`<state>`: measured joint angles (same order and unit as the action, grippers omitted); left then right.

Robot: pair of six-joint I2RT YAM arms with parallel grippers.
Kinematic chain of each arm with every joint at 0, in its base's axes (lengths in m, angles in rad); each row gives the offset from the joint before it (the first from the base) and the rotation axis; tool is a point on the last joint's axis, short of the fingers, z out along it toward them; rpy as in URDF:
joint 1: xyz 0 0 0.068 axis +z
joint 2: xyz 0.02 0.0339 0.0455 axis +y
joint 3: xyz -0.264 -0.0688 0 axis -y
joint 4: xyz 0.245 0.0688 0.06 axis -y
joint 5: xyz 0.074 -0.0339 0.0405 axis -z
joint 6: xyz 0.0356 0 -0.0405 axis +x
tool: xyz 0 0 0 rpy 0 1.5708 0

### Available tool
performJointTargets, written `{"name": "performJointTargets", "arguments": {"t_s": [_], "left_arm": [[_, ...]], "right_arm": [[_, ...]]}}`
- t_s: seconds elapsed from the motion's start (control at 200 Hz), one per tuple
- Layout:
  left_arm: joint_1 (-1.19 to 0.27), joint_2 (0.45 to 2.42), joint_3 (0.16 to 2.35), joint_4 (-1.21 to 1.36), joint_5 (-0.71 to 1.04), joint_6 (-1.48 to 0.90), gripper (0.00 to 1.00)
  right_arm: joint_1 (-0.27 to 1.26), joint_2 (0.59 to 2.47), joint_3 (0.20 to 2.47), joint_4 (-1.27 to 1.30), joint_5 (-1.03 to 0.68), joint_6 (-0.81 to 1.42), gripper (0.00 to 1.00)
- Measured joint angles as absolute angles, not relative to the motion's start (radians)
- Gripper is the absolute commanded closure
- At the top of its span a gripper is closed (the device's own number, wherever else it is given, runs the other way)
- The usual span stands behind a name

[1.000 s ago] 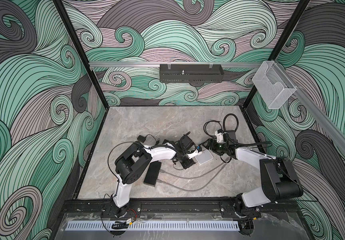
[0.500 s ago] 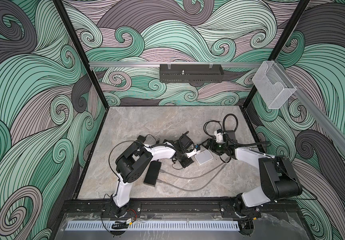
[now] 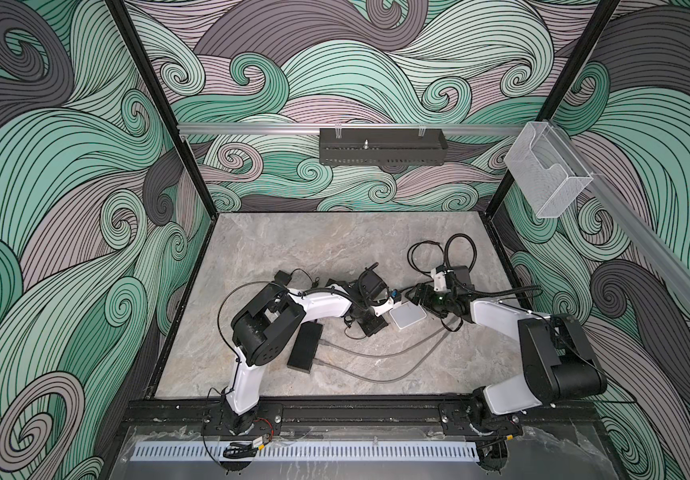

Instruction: Insert the plug into the switch port

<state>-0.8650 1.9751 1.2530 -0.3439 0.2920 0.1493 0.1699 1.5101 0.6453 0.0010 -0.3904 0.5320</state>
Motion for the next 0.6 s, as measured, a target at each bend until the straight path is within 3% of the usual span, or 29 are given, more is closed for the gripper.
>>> {"name": "performJointTargets", "arguments": {"t_s": [0.6], "left_arm": [[-0.865,1.975,1.253,-0.353,0.292,0.157,1.0]], "right_arm": [[0.198,1.539,0.645,0.037,-0.476,0.535,0.2]]}}
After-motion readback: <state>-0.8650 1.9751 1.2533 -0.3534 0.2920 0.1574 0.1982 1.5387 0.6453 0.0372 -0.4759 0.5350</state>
